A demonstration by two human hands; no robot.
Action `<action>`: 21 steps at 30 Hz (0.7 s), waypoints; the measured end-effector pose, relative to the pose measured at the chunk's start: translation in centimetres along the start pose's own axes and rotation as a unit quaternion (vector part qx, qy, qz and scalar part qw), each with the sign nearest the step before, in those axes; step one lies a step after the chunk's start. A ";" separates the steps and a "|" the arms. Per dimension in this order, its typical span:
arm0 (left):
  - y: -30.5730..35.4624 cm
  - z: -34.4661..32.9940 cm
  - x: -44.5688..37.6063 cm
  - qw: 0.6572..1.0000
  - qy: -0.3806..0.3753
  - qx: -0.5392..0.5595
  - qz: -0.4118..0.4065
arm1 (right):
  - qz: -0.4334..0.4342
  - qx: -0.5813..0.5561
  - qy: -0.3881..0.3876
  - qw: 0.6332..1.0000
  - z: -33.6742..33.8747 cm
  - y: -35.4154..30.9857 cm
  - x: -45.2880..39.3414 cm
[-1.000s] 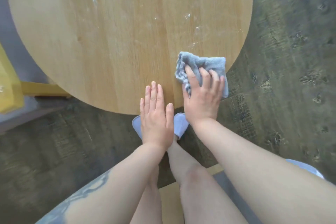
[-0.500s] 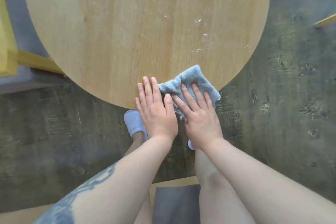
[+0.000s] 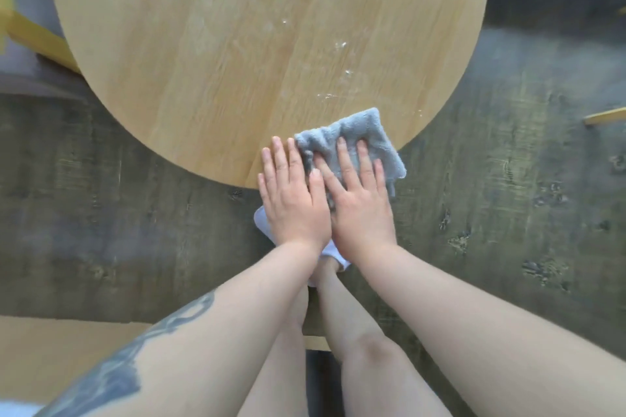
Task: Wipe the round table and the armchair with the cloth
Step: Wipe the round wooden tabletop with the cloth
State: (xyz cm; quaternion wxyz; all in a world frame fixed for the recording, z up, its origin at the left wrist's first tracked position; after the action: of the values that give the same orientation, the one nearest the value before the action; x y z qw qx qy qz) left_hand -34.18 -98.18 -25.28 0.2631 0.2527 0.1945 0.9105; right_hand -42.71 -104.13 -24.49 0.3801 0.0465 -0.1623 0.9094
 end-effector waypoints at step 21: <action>5.4 -2.9 0.3 0.990 0.058 0.045 0.119 | 0.068 0.029 -0.042 0.996 2.2 5.0 -4.0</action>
State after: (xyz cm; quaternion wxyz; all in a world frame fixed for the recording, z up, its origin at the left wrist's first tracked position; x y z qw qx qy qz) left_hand -38.08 -102.90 -24.82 0.1296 0.2326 0.2183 0.9389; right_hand -43.47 -110.85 -24.49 0.3084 0.0846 -0.1544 0.9348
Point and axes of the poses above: each hand's wrist, its own x-axis away from the middle knuckle, its own z-axis out of the back of the hand, y = z × x, the point moved 10 cm from there along -x, towards the middle knuckle, and after that the axes turned 1 degree about -z, right-handed, at the moved point
